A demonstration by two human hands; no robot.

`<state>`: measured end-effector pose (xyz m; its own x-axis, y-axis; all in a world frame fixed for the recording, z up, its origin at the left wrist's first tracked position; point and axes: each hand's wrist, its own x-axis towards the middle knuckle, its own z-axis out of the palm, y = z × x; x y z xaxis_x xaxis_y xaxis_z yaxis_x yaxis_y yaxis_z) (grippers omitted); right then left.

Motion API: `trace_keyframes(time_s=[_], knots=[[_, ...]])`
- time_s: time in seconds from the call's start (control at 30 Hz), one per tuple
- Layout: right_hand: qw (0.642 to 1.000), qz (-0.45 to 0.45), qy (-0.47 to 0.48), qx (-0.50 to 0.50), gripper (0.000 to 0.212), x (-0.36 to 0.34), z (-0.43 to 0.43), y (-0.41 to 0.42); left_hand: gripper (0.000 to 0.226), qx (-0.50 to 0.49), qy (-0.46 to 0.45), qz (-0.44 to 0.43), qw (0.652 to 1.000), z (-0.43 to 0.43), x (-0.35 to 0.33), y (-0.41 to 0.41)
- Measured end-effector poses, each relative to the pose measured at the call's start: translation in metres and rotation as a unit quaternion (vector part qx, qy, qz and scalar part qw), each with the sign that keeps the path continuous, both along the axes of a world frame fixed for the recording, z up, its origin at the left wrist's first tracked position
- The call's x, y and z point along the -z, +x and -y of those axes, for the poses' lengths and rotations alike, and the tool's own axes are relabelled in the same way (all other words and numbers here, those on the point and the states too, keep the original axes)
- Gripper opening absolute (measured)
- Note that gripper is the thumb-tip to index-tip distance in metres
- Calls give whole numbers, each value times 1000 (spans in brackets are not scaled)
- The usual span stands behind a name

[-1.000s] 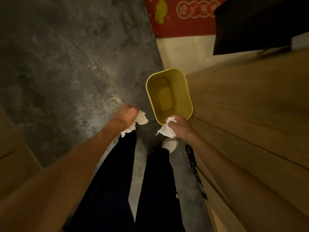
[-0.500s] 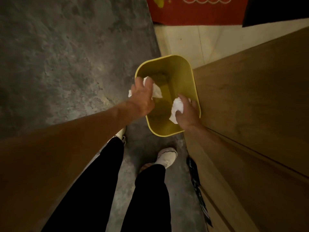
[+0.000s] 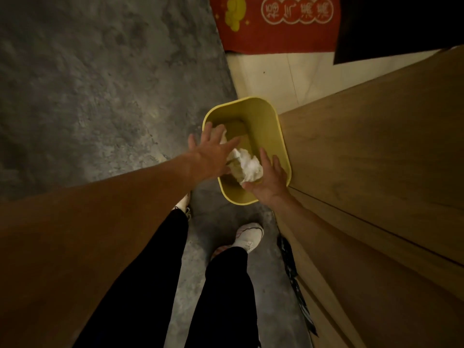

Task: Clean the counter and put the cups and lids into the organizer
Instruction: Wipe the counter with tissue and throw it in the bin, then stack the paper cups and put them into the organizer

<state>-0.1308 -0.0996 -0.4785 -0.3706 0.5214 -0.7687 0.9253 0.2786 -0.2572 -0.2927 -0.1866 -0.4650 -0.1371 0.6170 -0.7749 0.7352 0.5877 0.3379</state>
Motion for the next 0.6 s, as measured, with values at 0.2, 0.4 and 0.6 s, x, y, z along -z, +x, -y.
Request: trace_keyframes(time_s=[0.2, 0.4, 0.6], knots=[[998, -47, -30, 8, 69, -131, 28, 0, 66, -26, -36, -1, 999, 56, -125, -17], [994, -91, -66, 14, 58, -283, 68, 9, 53, 34, 6, -11, 999, 116, -280, -17], [989, -124, -51, 55, 45, -412, 89, 45, 47, -4, 105, 27, 994, 135, -401, -20]])
